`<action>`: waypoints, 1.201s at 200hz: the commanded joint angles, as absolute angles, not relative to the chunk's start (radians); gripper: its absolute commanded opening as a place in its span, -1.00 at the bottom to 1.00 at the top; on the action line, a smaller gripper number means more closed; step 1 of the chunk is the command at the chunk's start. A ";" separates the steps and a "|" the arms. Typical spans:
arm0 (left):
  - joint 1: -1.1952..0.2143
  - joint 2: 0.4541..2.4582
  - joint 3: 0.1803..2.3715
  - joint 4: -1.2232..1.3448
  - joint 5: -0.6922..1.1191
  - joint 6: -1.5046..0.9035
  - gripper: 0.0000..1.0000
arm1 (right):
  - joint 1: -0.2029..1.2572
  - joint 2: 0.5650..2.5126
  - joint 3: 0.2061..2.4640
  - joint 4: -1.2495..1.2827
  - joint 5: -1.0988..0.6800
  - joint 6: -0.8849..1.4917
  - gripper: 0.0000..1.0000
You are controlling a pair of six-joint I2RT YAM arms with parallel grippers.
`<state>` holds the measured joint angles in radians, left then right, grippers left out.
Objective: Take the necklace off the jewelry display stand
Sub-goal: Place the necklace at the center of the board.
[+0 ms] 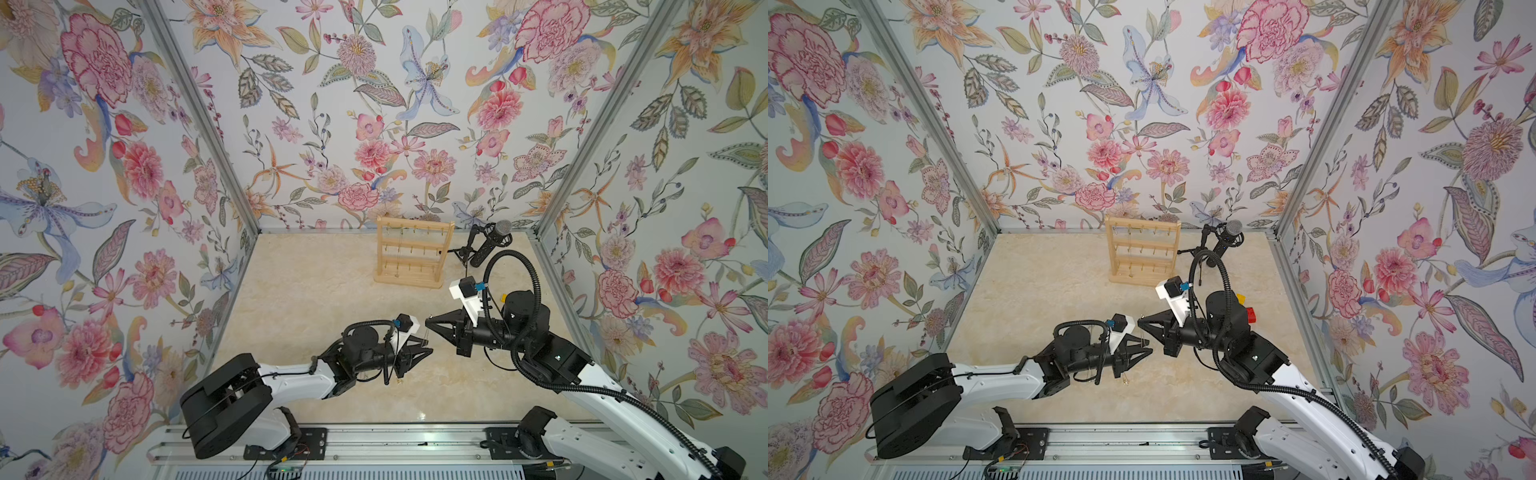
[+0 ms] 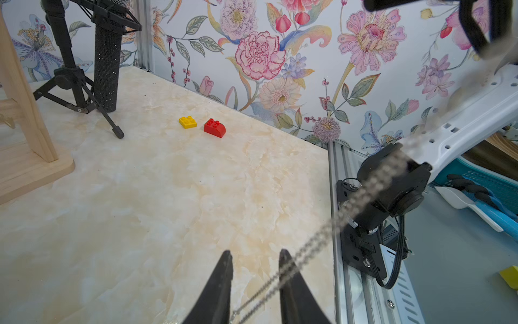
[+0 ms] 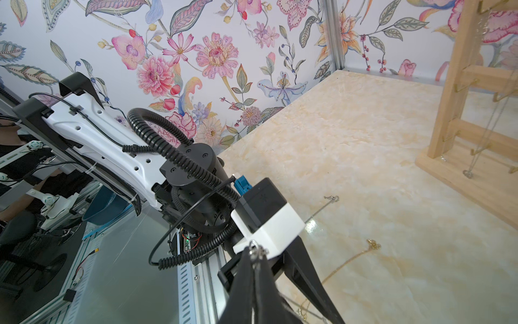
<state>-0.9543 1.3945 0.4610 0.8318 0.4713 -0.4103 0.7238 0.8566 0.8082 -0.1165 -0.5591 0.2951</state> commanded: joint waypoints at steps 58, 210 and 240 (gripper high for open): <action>-0.989 1.433 0.498 0.870 0.473 -0.414 -0.71 | 0.713 0.836 0.791 -0.119 -0.559 0.301 -1.00; -1.003 1.479 0.515 0.856 0.432 -0.483 -1.00 | 0.686 0.815 0.766 -0.126 -0.551 0.324 -1.00; -1.017 1.471 0.515 0.837 0.390 -0.513 -1.00 | 0.679 0.817 0.754 -0.127 -0.543 0.328 -1.00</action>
<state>-0.9962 1.4670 0.4934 0.8333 0.4374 -0.4725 0.6868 0.8291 0.7696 -0.1204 -0.5560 0.3157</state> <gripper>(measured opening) 0.043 0.050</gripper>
